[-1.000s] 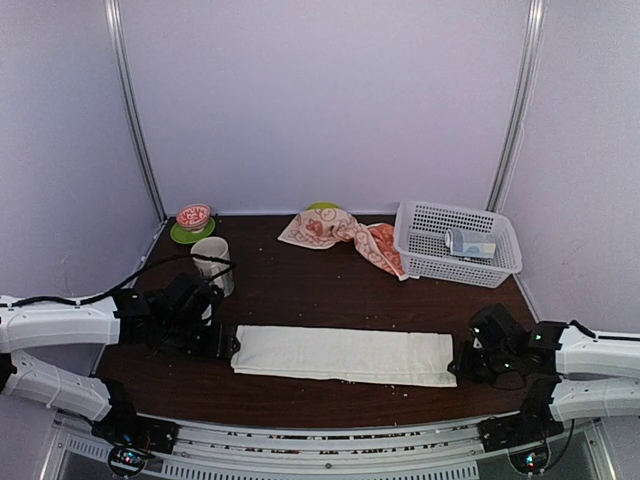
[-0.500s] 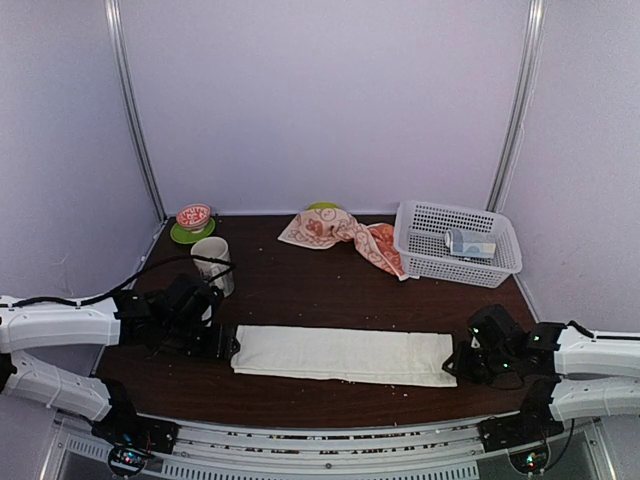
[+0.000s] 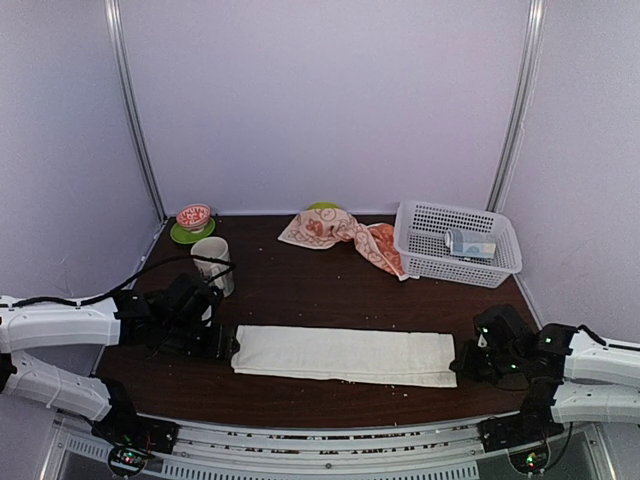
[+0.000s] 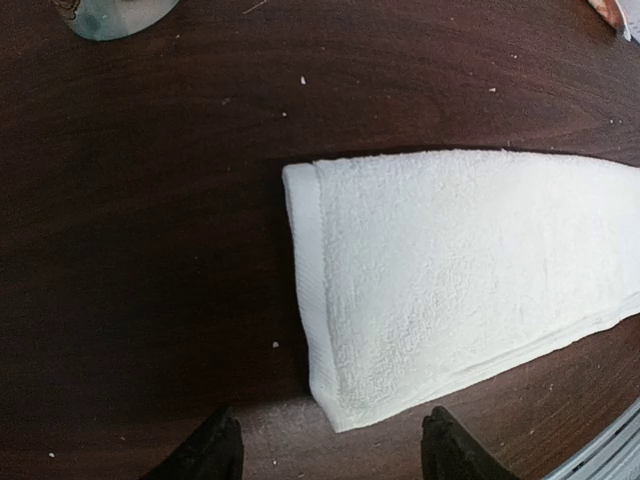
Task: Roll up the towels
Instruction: Adjust the towel at the center of the board.
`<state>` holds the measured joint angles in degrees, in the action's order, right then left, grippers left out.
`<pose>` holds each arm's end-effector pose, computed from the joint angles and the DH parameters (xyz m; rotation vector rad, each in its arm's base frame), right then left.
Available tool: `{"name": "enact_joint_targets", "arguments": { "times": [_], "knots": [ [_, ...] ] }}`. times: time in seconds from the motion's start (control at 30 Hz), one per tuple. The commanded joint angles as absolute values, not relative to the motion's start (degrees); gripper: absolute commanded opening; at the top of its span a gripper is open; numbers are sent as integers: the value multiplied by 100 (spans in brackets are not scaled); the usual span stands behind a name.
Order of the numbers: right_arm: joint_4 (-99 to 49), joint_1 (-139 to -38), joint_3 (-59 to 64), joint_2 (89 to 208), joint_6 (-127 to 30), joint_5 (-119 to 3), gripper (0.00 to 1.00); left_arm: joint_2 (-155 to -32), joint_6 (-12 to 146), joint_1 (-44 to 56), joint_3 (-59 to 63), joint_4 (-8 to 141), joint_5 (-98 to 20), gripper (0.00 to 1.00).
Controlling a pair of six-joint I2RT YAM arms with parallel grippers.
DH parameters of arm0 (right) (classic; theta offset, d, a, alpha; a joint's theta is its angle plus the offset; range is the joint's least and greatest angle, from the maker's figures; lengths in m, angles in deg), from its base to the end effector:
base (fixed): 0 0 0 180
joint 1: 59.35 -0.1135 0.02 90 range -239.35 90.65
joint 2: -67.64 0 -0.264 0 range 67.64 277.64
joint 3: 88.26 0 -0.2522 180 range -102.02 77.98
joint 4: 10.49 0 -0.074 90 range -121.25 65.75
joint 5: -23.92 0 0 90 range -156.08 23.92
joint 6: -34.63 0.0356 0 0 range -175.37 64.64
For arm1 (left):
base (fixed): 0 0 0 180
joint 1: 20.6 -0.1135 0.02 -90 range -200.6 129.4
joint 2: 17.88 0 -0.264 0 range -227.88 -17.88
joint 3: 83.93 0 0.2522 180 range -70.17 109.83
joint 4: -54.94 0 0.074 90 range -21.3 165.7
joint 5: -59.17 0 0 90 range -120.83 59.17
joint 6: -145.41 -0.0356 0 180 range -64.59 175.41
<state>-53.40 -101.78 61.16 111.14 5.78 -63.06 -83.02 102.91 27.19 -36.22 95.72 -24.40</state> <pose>0.0990 0.0930 0.1482 0.4217 2.6945 0.7031 0.1422 -0.1508 0.1845 -0.0357 2.6502 -0.4574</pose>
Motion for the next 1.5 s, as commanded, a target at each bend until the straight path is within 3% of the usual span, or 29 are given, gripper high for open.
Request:
{"name": "enact_joint_targets", "arguments": {
  "times": [0.0, 0.67, 1.03, 1.1, 1.17, 1.37, 1.43, 1.47],
  "knots": [
    [-6016, -10206, 5859, 10766, 367, -6317, 0, -8255, 10305, 2746, -3675, 9471, -2338, 62],
    [-5976, -10206, 6374, 11178, -47, -5516, 0, -8749, 10203, 2739, -3543, 9272, -2398, 63],
    [-5448, -10208, 6372, 11718, -140, -5770, 0, -10084, 9605, 2662, -2520, 9191, -2296, 69],
    [-5299, -10213, 6349, 11898, -209, -5822, 0, -10490, 9563, 2660, -2375, 9136, -2328, 66],
    [-5246, -10206, 6240, 12118, -299, -5850, 0, -10734, 9591, 2664, -2343, 9098, -2322, 57],
    [-5167, -10198, 5751, 12735, -623, -5970, 0, -10655, 9909, 2665, -2850, 9173, -2039, 12],
    [-5158, -10197, 5541, 13009, -760, -5998, 0, -10483, 10097, 2660, -3108, 9234, -1945, 0],
    [-5148, -10203, 5404, 13169, -833, -6006, 0, -10387, 10221, 2660, -3249, 9267, -1906, 0]
  ]
}}
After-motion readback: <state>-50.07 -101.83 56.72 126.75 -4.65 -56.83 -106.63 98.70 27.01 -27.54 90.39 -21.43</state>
